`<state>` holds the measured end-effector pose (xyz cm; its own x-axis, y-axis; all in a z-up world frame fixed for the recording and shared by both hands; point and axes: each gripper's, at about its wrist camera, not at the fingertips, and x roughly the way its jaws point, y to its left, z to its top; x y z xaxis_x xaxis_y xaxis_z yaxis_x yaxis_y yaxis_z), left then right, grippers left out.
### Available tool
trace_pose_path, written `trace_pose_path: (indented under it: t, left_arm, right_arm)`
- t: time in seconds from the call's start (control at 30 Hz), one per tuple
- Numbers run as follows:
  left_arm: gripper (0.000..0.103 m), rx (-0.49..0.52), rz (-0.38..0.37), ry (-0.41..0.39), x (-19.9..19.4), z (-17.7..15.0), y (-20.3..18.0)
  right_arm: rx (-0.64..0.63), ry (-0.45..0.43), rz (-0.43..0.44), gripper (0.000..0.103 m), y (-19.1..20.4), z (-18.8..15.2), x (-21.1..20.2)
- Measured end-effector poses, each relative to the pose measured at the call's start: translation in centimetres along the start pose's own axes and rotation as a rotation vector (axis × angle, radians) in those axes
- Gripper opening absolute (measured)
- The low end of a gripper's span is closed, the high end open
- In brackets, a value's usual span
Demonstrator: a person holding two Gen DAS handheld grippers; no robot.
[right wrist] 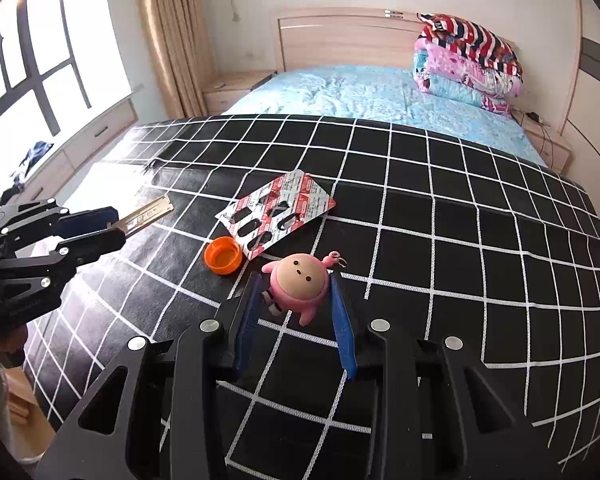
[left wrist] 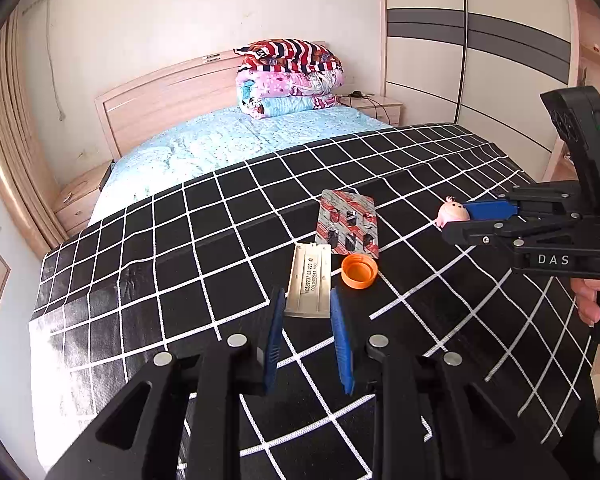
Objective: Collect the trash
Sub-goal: 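Grasp the beige metal label card with the left tool while the right tool grasps the pink pig toy, then carry the label card and pig toy over the black trash bin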
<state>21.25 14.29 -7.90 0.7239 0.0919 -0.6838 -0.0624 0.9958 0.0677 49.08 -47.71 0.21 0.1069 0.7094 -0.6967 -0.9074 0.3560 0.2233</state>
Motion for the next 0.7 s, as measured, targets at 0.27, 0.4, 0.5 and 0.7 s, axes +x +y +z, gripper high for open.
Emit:
trace_pose_path:
  t: [0.27, 0.4, 0.5, 0.7]
  left_arm:
    - [0.023, 0.024, -0.036, -0.04, -4.5, -1.5, -3.3]
    - [0.023, 0.06, -0.054, -0.054, -6.6, -2.6, -5.7]
    - [0.023, 0.077, -0.072, -0.061, -8.1, -3.7, -7.3]
    - [0.023, 0.105, -0.114, -0.07, -10.7, -5.9, -10.2]
  right_arm:
    - [-0.03, -0.017, 0.004, 0.034, 0.9, -2.8, -3.8]
    - [-0.053, -0.033, 0.009, 0.034, 1.8, -4.7, -6.2]
    - [-0.068, -0.045, 0.016, 0.034, 2.2, -6.3, -8.0]
    - [-0.099, -0.063, 0.041, 0.034, 3.3, -9.3, -11.0]
